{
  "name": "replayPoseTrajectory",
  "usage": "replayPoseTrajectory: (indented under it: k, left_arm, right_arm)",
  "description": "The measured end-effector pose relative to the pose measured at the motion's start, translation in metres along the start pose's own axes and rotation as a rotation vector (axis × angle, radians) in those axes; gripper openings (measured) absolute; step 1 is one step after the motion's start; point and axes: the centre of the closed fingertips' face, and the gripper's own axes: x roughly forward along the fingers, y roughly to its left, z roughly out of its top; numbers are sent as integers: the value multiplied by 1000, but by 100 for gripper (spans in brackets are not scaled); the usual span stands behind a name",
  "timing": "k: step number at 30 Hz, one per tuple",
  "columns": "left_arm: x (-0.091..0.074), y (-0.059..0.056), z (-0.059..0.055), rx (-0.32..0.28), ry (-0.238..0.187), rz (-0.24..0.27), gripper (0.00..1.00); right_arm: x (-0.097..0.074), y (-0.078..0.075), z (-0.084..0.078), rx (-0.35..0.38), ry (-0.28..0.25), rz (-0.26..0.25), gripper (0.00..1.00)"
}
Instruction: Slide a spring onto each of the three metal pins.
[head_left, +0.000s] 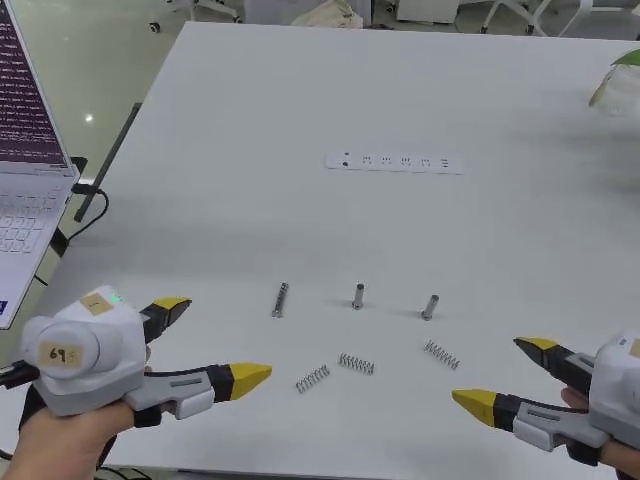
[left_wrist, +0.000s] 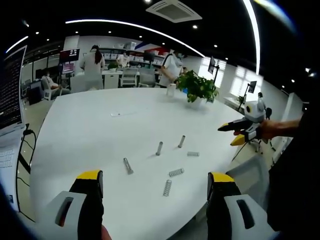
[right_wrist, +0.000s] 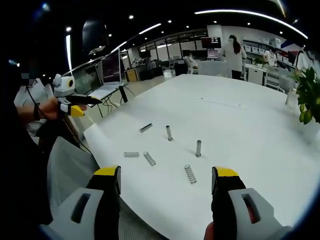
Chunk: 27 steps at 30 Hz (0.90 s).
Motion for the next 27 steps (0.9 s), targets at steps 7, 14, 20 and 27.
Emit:
replayPoseTrajectory:
  k: [7,14,20,27]
  left_arm:
    - [1,0,0,0,-1,-3,83]
    - [2,1,0,-1,2,-3,83]
    - [3,4,-1,-4,2,-2,83]
    - [6,7,-1,-7,5,-4,82]
  right_arm:
    - [1,0,0,1,0,1,73]
    - [0,0,0,4,0,1,73]
    - [1,0,-1,2,1,0,72]
    - [1,0,-1,3,-1,0,72]
